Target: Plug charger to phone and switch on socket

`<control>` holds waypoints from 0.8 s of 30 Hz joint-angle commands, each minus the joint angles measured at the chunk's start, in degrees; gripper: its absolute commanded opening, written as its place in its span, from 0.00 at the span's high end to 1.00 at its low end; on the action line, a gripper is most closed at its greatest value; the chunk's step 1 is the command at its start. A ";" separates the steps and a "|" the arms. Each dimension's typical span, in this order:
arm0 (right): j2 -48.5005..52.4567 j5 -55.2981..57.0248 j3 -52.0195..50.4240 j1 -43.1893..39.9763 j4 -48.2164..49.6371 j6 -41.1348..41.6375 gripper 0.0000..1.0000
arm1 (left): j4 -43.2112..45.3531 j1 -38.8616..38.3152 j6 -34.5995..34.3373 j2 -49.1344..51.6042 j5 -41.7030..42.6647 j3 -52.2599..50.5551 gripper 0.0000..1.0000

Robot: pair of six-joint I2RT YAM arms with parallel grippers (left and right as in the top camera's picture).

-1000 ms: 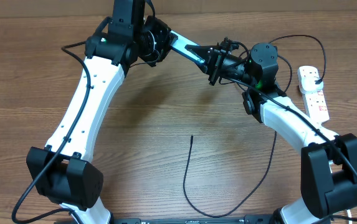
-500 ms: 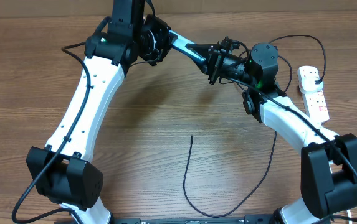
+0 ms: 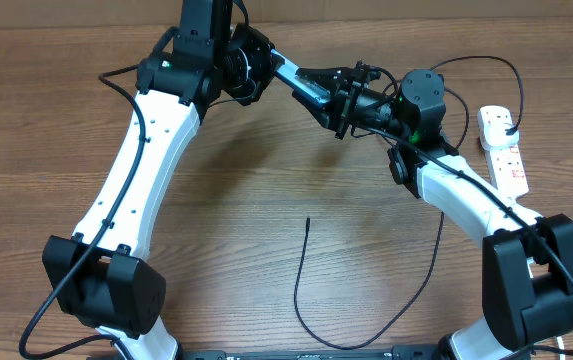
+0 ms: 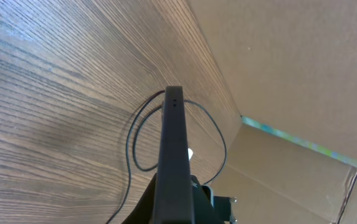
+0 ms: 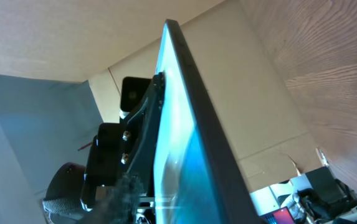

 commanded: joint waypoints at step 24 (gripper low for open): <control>-0.63 -4.33 1.01 -4.22 -0.22 -5.77 0.00 | 0.00 13.09 15.98 -0.61 12.48 -0.87 0.96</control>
